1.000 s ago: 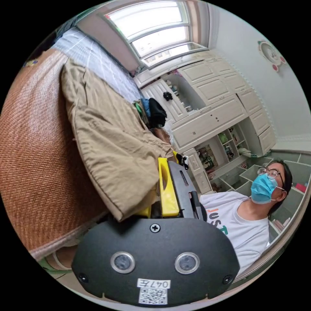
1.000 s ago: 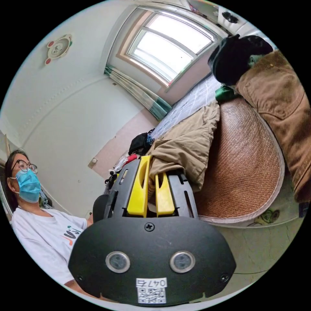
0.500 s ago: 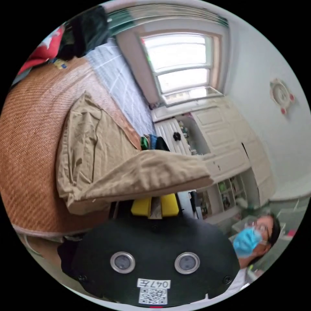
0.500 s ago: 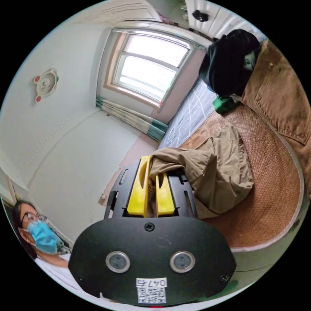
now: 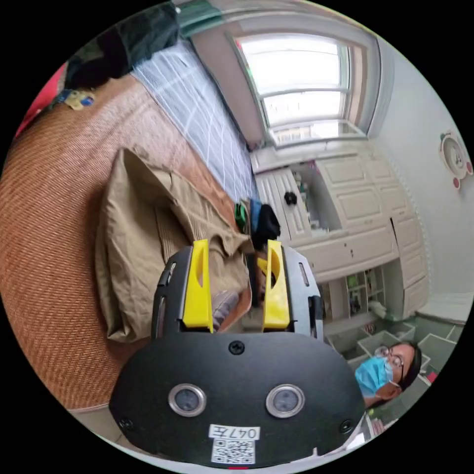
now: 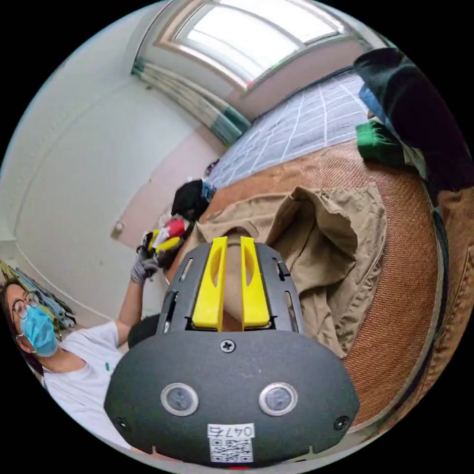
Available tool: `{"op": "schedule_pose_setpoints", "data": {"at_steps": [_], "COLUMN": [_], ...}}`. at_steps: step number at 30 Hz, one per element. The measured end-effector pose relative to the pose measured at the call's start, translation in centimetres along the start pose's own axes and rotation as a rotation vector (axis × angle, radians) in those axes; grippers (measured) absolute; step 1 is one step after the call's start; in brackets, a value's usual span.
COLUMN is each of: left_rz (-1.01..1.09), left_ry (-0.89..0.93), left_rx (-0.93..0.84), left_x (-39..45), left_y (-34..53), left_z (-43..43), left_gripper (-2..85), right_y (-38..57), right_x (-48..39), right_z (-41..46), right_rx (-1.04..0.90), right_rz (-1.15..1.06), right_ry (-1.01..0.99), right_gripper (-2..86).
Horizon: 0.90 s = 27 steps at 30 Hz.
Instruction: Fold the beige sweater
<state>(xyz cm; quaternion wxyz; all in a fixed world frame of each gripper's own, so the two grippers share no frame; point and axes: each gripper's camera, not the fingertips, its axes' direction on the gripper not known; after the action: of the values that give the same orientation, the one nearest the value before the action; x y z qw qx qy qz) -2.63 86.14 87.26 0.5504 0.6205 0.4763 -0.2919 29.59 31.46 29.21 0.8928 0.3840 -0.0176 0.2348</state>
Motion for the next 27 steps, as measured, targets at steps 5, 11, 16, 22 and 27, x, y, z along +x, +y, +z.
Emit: {"op": "schedule_pose_setpoints", "data": {"at_steps": [5,11,16,22,27], "left_rz": [-0.014,0.031,0.191,0.291,0.311], "left_ry": [-0.126,0.095,-0.072,-0.077,-0.192], "left_rx": [-0.241,-0.018,0.308,-0.18,-0.499], "left_x": [-3.1,-2.4,4.4,7.2,7.6], "left_y": [-4.2,-14.6,-13.6,-8.1,-9.2], "left_z": [12.3,13.7,5.3,13.7,25.1], "left_gripper": [13.6,10.1,10.8,6.6,8.0], "right_y": [-5.0,-15.5,-14.2,-9.8,-8.9], "right_x": [-3.0,-2.5,0.0,2.5,-2.5], "right_z": [11.9,13.6,-1.9,-1.6,9.9], "right_rx": [-0.441,-0.3,0.37,-0.06,-0.407], "right_rz": [-0.244,-0.199,0.023,-0.173,-0.468], "right_ry": [0.287,0.405,0.348,0.236,0.191], "right_gripper": [-1.1,-1.2,-0.1,-0.7,-1.2]}}
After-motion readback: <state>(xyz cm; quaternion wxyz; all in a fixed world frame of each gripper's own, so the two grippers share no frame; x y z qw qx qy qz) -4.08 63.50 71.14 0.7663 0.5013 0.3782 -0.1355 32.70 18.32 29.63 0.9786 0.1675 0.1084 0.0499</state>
